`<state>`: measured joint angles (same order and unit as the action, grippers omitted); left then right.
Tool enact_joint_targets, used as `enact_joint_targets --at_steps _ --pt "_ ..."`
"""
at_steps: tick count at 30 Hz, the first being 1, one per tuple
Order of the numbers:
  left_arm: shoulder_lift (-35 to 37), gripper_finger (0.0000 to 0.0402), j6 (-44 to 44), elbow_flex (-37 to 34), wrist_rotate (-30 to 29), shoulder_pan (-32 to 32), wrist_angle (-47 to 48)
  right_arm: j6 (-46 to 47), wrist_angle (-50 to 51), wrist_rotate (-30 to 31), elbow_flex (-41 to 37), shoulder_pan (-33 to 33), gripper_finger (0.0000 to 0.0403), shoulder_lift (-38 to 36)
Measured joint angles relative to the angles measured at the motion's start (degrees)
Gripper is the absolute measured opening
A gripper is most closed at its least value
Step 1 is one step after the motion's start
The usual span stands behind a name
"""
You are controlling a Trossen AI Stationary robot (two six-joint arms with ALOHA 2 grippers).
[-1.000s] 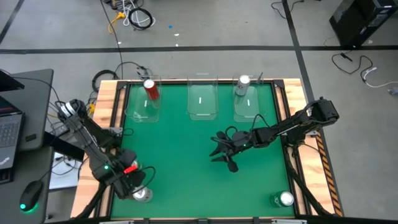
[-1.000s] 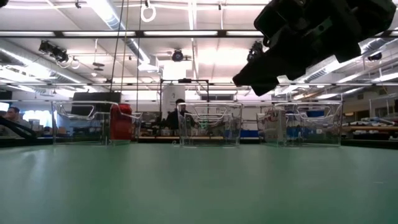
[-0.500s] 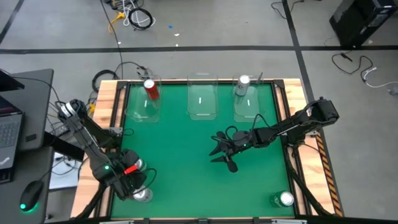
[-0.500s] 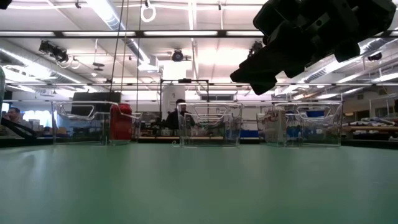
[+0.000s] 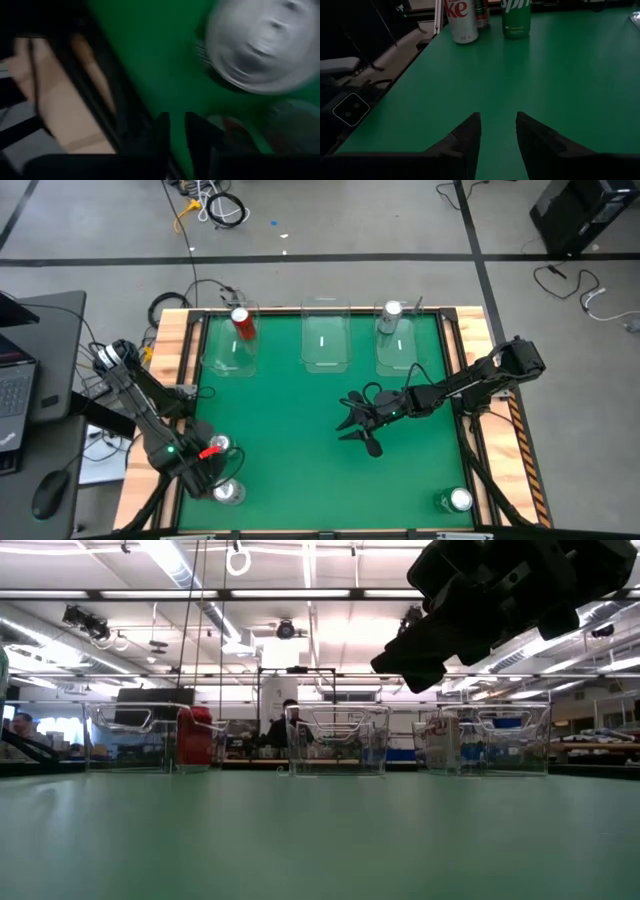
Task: Sort soda cans
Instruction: Put the left green soda can into the center transparent bin
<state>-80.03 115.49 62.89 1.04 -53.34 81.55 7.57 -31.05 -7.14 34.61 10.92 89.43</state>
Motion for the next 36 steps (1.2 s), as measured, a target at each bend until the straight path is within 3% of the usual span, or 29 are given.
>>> enact_joint_targets --at_steps 3,11,18,28,36 --pt "0.0 0.0012 0.6 -1.2 -0.6 0.0 0.1 0.0 0.2 0.0 0.0 0.0 0.0106 0.0" --pt "0.0 0.0003 0.4 -8.5 -6.1 0.0 -7.3 -0.5 0.2 0.1 0.0 0.0 0.0009 0.0" --pt "0.2 0.0001 -0.3 -12.8 -15.8 0.0 -14.4 0.2 0.1 0.2 0.0 0.0 0.0019 0.0" --pt "0.0 0.0001 -1.5 -18.7 -20.0 0.0 -21.0 0.4 -1.0 0.2 0.0 0.0 0.0017 0.0" --pt "0.0 0.0 3.1 -20.0 -24.1 0.1 -15.2 0.4 -4.2 3.7 0.0 0.0 0.0018 0.0"
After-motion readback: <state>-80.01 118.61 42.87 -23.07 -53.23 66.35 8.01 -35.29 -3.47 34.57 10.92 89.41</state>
